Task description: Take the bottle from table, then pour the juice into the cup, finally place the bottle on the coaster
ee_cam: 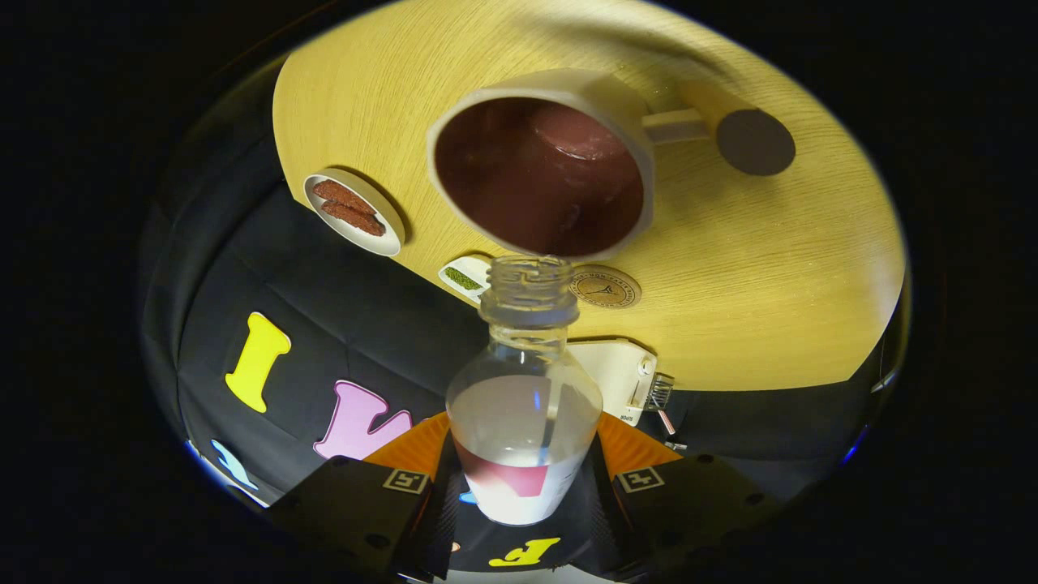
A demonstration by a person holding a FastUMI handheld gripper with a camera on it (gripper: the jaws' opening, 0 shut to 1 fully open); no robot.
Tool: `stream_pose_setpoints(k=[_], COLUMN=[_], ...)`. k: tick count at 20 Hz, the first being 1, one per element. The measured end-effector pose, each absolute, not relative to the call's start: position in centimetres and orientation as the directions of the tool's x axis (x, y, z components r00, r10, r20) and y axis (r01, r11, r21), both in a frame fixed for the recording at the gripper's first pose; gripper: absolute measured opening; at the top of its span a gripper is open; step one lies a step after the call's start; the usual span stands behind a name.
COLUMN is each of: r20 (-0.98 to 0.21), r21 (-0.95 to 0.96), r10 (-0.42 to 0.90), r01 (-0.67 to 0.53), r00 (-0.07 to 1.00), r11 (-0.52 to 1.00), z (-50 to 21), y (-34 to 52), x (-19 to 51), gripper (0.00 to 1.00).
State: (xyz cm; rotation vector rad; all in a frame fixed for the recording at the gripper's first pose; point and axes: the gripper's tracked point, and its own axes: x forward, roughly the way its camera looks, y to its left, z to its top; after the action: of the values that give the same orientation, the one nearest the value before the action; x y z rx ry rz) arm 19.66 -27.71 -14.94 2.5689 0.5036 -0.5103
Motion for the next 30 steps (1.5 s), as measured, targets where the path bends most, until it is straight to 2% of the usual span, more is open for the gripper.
stream_pose_setpoints(k=[8, 16, 21, 24, 30], r20=[-0.465, -0.489, -0.485, -0.493, -0.441], r21=[0.434, 0.558, 0.683, 0.774, 0.896], r10=[0.214, 0.073, -0.03, -0.109, -0.235], r01=[0.433, 0.376, 0.357, 0.378, 0.442], r00=[0.859, 0.869, 0.874, 0.863, 0.866], r11=[-0.79, -0.74, -0.637, -0.507, -0.05], z=[-14.8, -13.6, -13.1, -13.7, -12.0], y=[-27.5, -27.1, -26.2, -26.2, -24.1], x=[19.4, 19.4, 19.6, 18.9, 17.8], gripper=[0.69, 0.69, 0.69, 0.69, 0.68])
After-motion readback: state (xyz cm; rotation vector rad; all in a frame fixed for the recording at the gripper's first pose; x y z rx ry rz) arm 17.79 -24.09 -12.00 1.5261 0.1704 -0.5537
